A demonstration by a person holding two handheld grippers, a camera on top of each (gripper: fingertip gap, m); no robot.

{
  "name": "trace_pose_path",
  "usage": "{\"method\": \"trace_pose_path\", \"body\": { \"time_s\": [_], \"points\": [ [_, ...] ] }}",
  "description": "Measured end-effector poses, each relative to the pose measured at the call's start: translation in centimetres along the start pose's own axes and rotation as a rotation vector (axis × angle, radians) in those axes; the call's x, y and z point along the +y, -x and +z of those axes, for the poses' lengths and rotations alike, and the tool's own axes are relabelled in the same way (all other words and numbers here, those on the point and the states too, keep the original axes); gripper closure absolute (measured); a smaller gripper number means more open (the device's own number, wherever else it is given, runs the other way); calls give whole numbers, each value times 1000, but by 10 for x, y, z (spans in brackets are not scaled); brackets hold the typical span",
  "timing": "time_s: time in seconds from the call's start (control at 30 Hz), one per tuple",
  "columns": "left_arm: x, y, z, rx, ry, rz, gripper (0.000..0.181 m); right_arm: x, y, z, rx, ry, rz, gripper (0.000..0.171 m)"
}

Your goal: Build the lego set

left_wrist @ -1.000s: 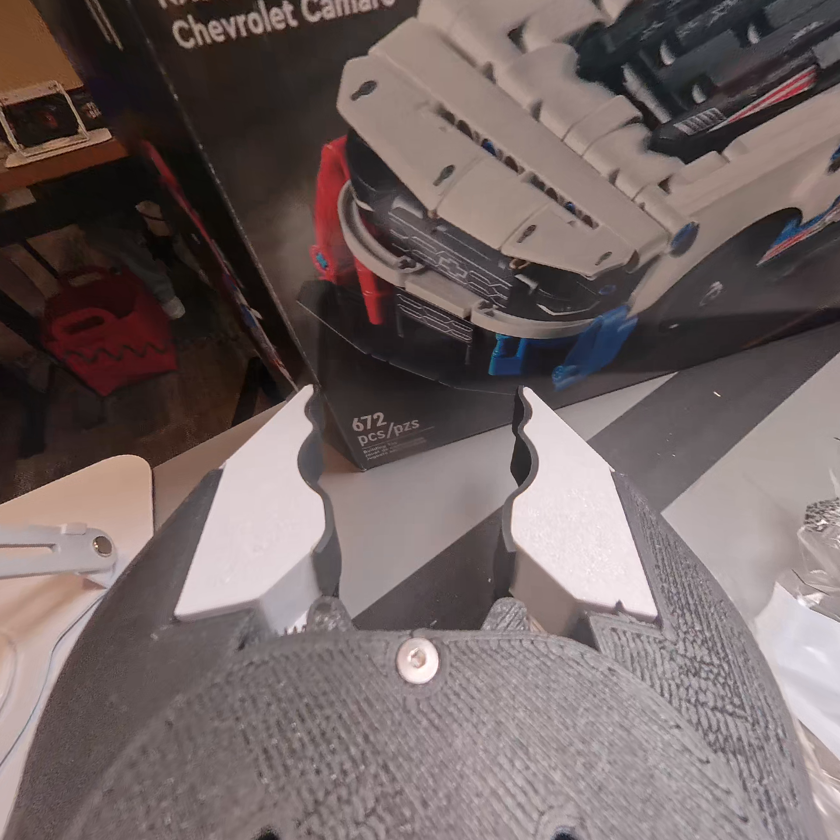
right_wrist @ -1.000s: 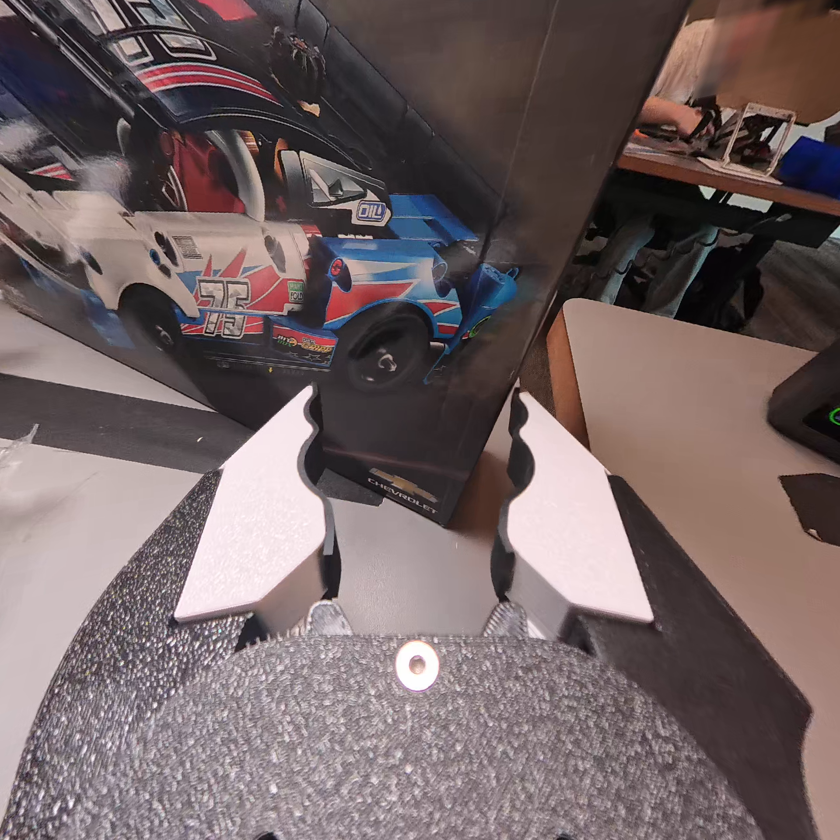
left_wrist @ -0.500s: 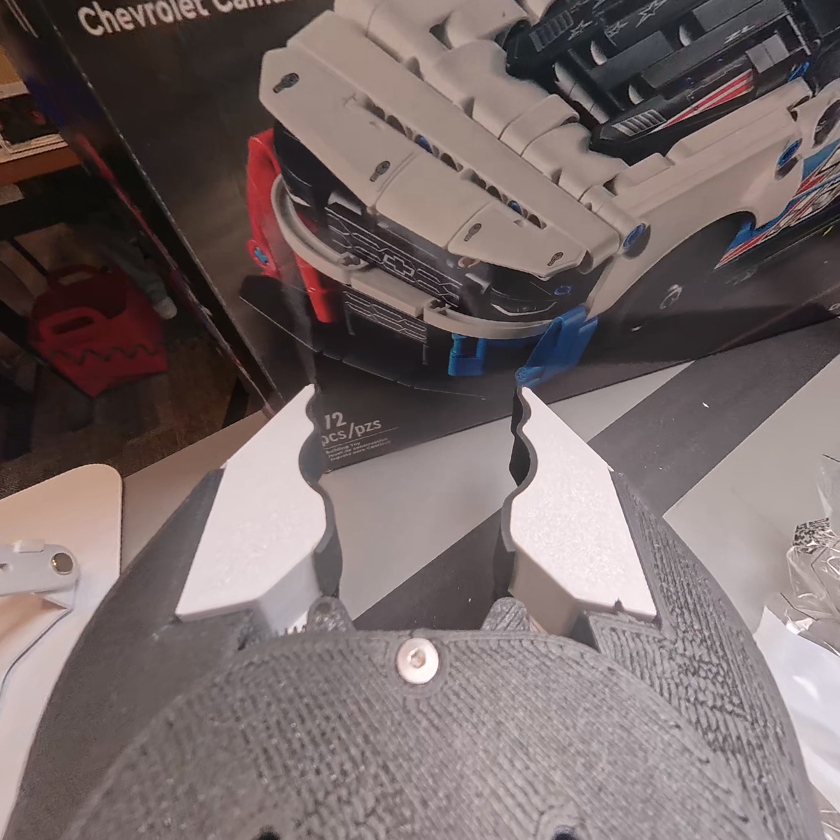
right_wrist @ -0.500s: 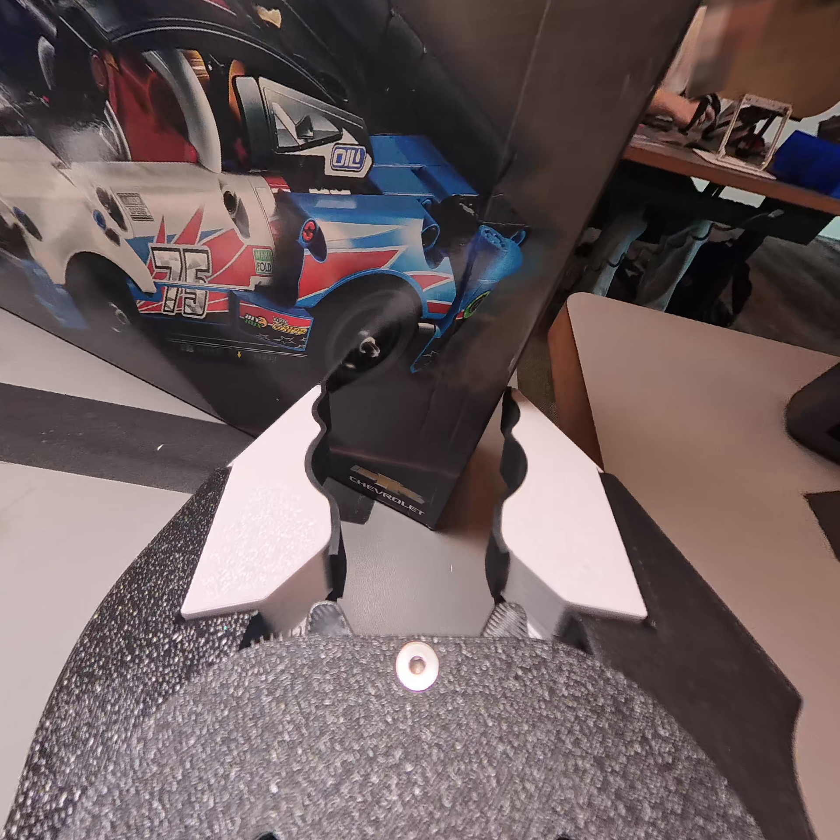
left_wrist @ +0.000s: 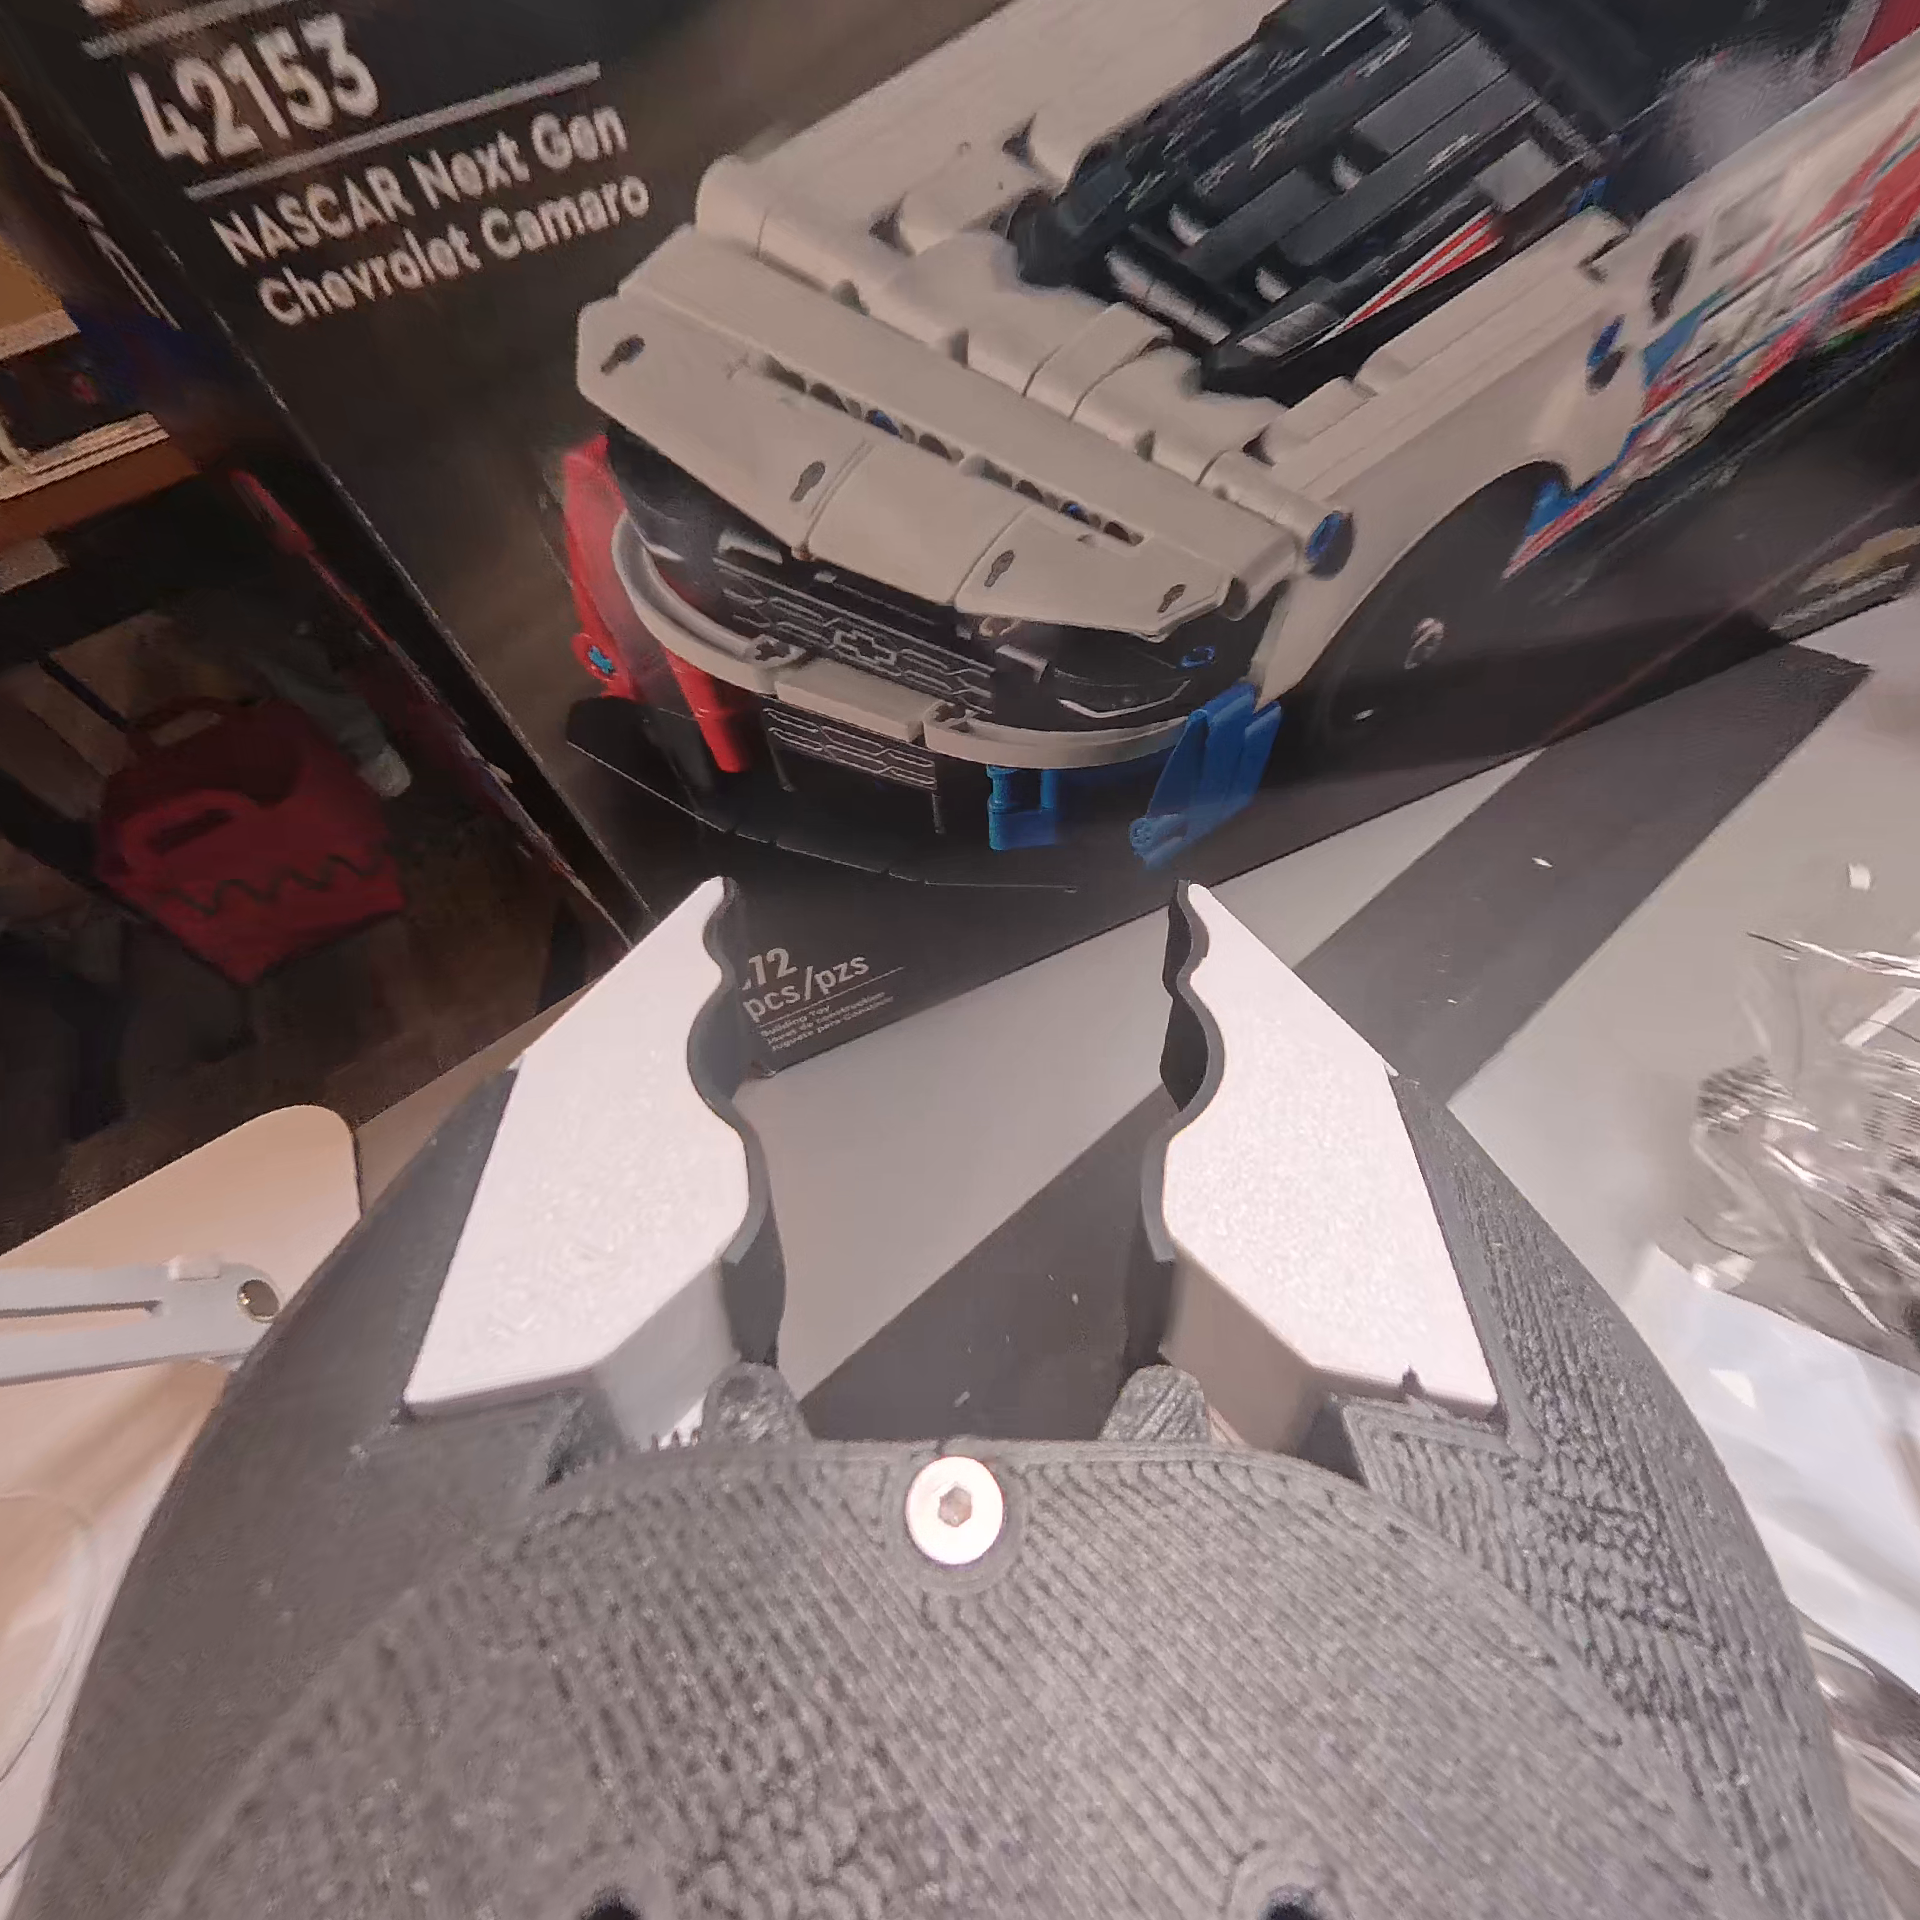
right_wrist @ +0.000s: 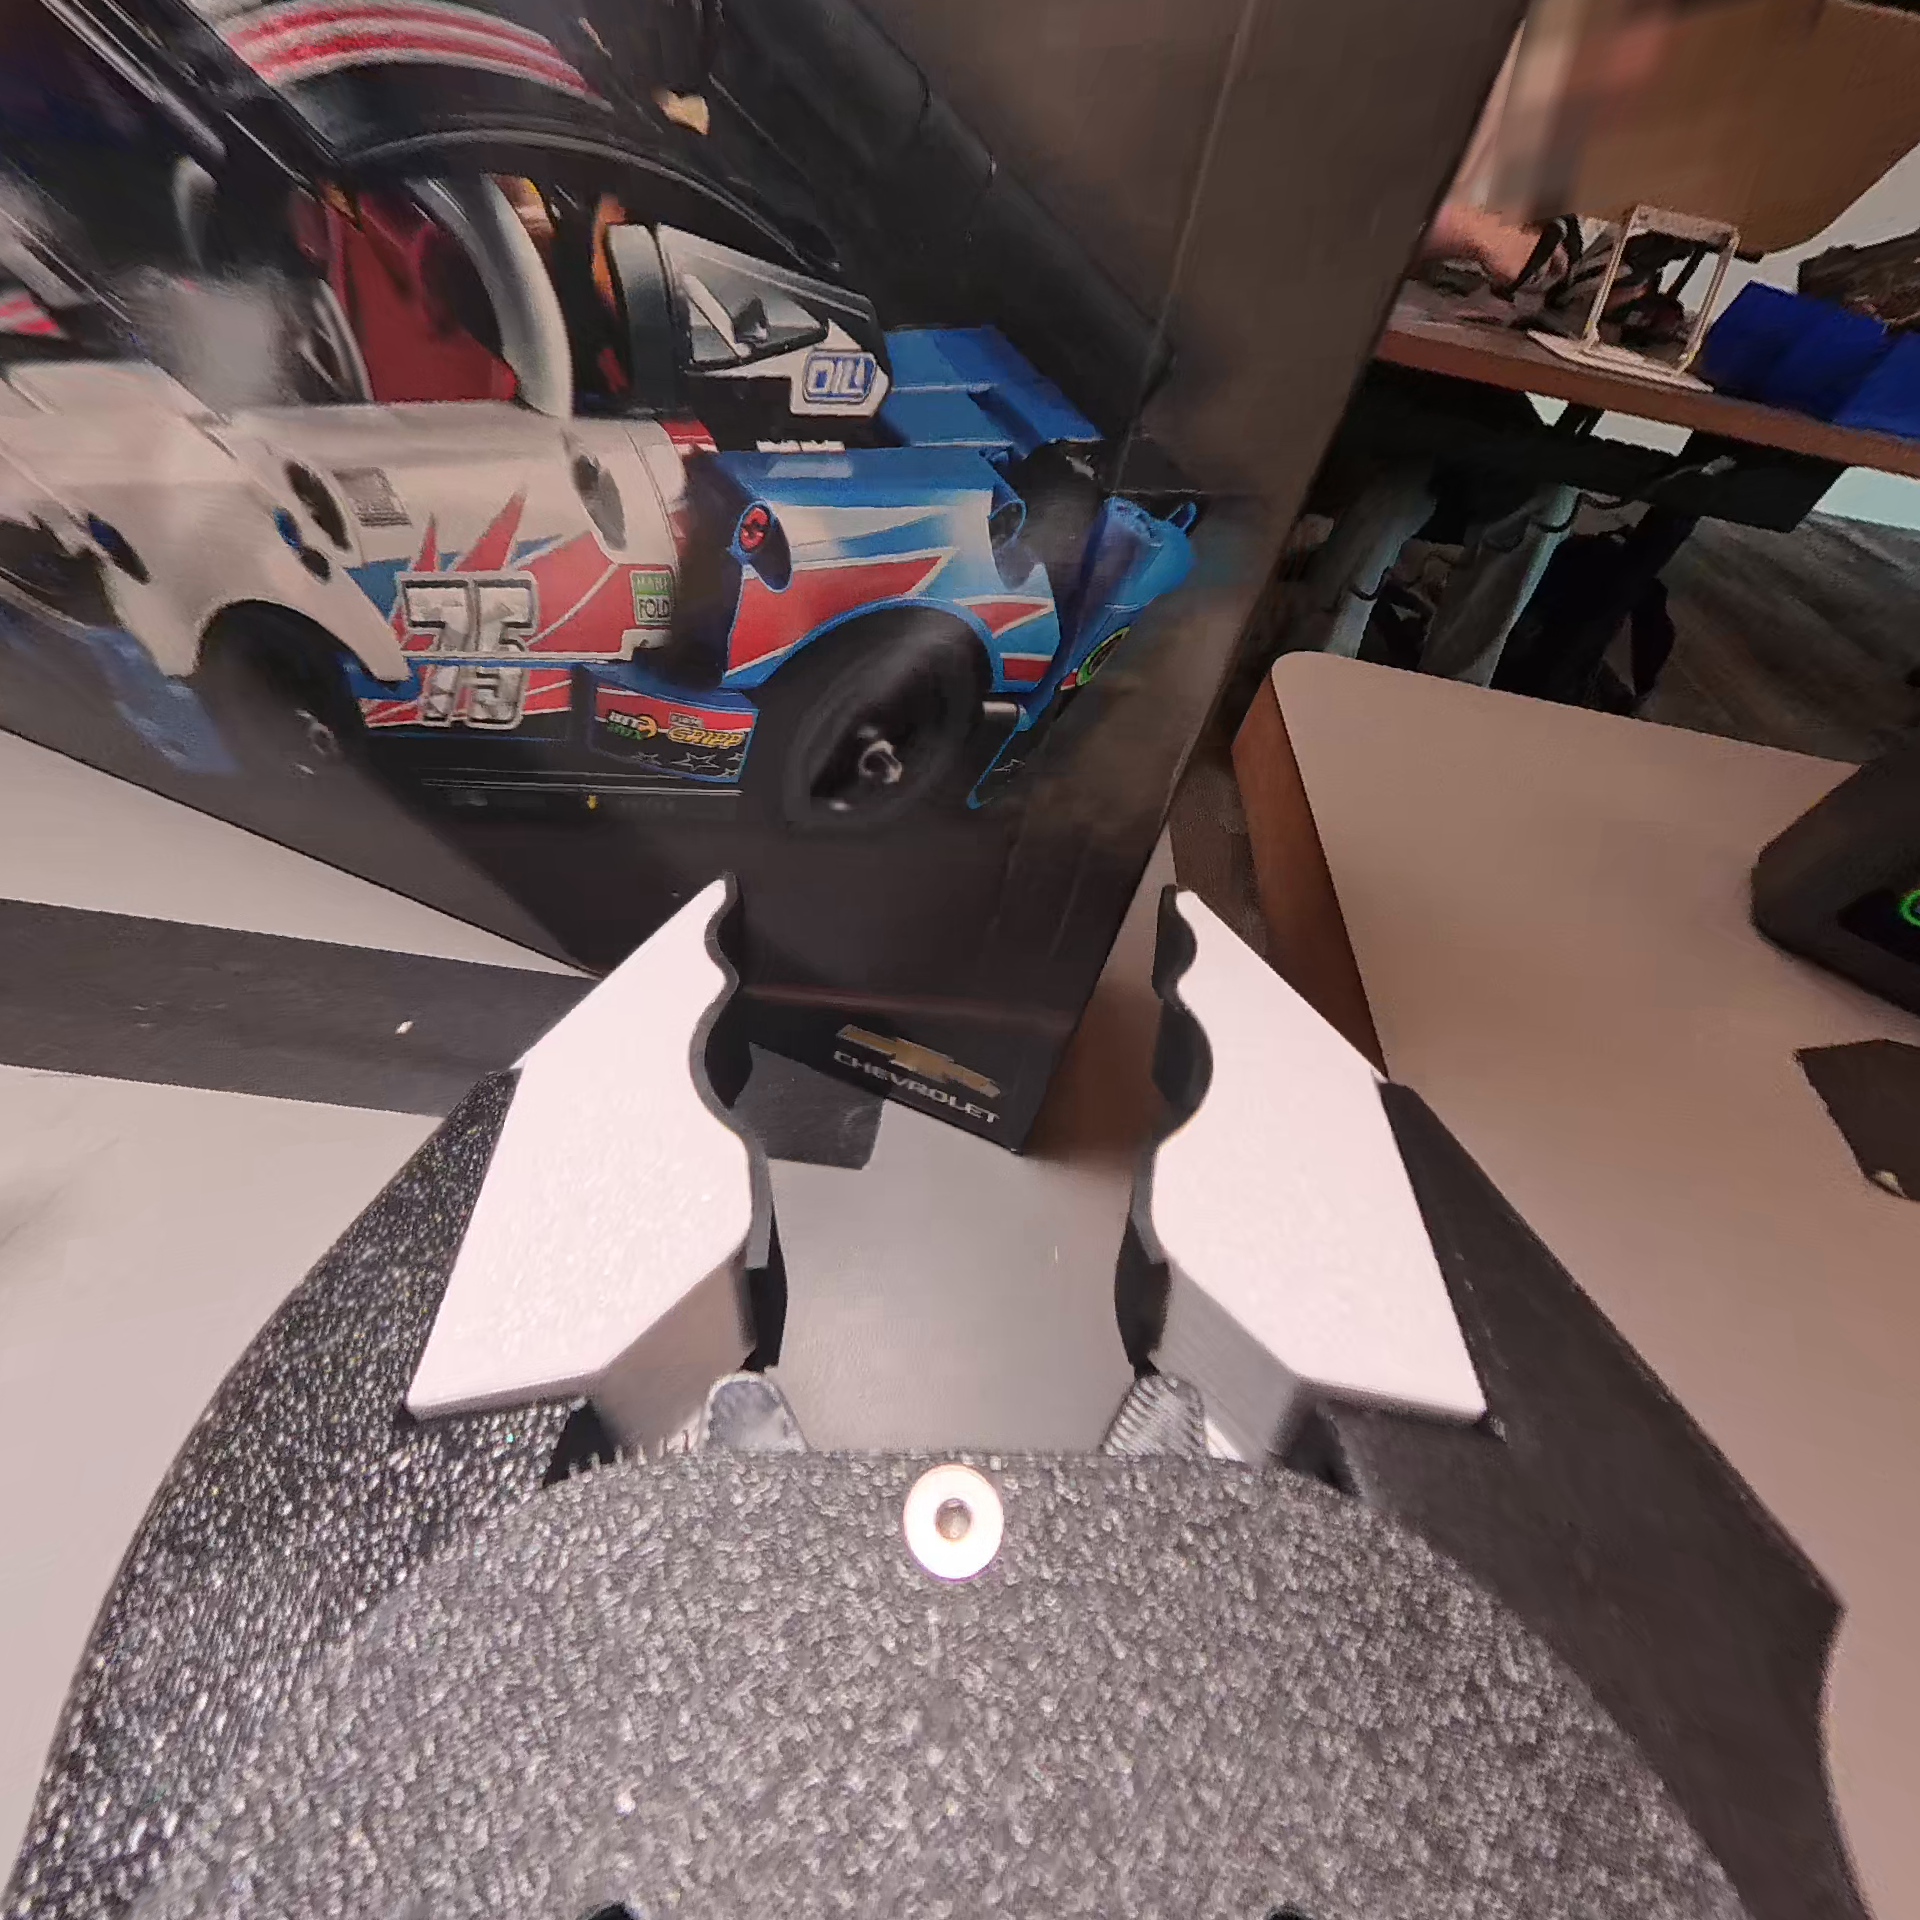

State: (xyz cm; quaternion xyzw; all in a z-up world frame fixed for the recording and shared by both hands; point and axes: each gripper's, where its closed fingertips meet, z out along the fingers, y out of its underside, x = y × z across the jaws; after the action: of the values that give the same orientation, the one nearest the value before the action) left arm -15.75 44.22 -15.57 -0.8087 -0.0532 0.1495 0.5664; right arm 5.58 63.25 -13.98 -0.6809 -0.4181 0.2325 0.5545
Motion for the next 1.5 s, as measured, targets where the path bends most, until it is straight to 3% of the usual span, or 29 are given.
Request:
{"method": "trace_pose_path", "body": {
  "time_s": [0.2,0.4,0.63,0.83,0.93,1.07,1.33,1.37,1.4,1.43,1.47,1.5],
  "points": [
    [-34,-18,-63,108,-83,55,101,-20,48,-79,-81,-74,63,92],
    [-53,-28,-201,218,-111,50,100,-13,127,-191,-152,-9,12,93],
    [8,-26,-368,241,-72,-29,93,-5,176,-283,-86,-47,50,83],
    [66,-4,-460,137,-112,-112,95,-3,211,-325,-23,-101,83,97],
    [87,9,-483,89,-124,-130,96,-7,219,-330,8,-125,81,109],
    [103,32,-500,27,-125,-148,93,-5,228,-325,24,-124,75,109],
    [114,58,-486,-7,-159,-134,92,8,218,-292,104,-126,32,90],
    [113,58,-487,-11,-173,-115,93,4,215,-288,105,-137,26,96],
    [113,60,-487,-24,-182,-88,94,-4,210,-284,112,-153,15,111],
    [116,61,-487,-37,-186,-65,95,-13,207,-280,102,-177,-8,148],
    [119,62,-488,-41,-190,-59,96,-22,208,-276,79,-203,-27,171],
    [122,62,-488,-36,-197,-70,97,-31,210,-270,53,-226,-35,171]
  ]
}}
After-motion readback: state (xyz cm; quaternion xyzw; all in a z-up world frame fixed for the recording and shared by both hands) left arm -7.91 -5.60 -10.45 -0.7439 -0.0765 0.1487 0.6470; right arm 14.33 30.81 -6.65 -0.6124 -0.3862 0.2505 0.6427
